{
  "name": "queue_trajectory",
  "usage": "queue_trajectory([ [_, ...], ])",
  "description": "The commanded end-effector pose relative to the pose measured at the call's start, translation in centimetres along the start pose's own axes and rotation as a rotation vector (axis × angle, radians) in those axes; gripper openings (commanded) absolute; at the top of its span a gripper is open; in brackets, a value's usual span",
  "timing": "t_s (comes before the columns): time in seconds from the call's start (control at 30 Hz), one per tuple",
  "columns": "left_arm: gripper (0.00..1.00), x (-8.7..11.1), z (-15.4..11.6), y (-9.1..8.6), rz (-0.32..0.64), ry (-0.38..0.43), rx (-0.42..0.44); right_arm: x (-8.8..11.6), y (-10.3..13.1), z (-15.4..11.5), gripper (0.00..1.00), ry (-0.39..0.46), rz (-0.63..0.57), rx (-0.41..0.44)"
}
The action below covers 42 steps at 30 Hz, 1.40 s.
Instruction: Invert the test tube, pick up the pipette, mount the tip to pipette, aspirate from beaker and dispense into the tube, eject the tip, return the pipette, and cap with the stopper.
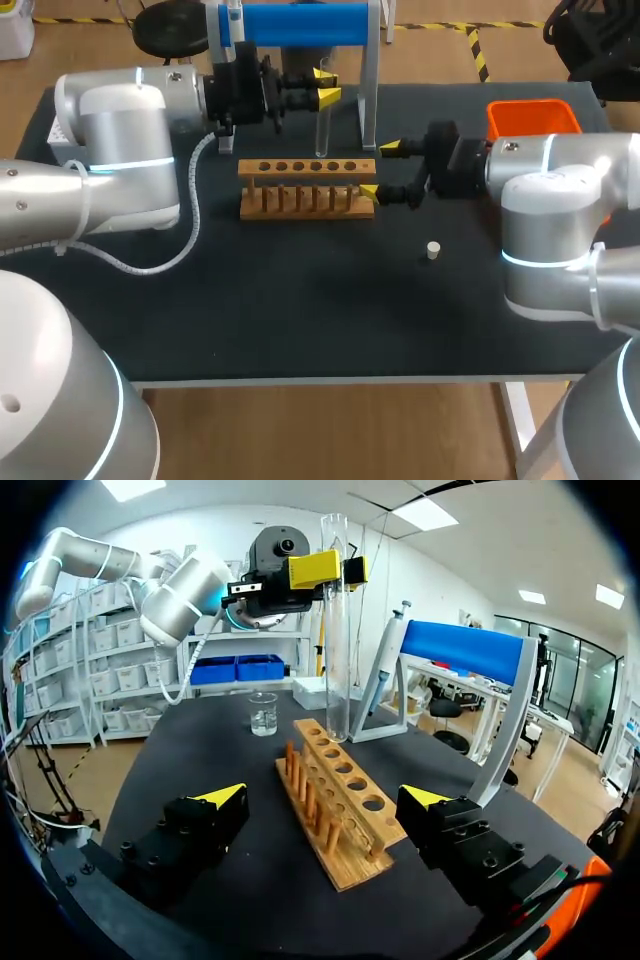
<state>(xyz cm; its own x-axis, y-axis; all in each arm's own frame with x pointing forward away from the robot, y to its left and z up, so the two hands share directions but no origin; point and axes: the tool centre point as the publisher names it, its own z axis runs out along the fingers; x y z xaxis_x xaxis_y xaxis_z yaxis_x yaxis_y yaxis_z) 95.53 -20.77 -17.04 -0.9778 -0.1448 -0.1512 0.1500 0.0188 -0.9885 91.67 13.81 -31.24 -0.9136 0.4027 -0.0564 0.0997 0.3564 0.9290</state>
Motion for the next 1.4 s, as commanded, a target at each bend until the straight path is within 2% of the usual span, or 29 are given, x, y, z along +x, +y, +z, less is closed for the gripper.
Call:
queue_trajectory([
  [0.03, 0.00, -0.1, 0.0, 0.0, 0.000, 0.002, 0.000, 0.0, 0.0, -0.1, 1.00, 0.000, 0.000, 0.001],
  [0.43, 0.00, -0.1, 0.0, 0.0, 0.000, 0.002, 0.000, -0.2, -0.4, 0.7, 1.00, -0.044, 0.021, 0.013],
  [0.67, 0.00, -0.1, 0.0, 0.0, 0.000, 0.002, 0.000, 0.4, -0.8, 2.0, 1.00, -0.069, -0.013, 0.032],
  [1.03, 0.00, -0.1, 0.0, 0.0, 0.000, 0.002, 0.000, 0.0, -1.1, 3.8, 1.00, -0.115, 0.017, 0.041],
  [1.4, 0.00, -0.1, 0.0, 0.0, 0.000, 0.002, 0.000, 0.2, -1.4, 4.6, 1.00, -0.130, 0.027, 0.055],
])
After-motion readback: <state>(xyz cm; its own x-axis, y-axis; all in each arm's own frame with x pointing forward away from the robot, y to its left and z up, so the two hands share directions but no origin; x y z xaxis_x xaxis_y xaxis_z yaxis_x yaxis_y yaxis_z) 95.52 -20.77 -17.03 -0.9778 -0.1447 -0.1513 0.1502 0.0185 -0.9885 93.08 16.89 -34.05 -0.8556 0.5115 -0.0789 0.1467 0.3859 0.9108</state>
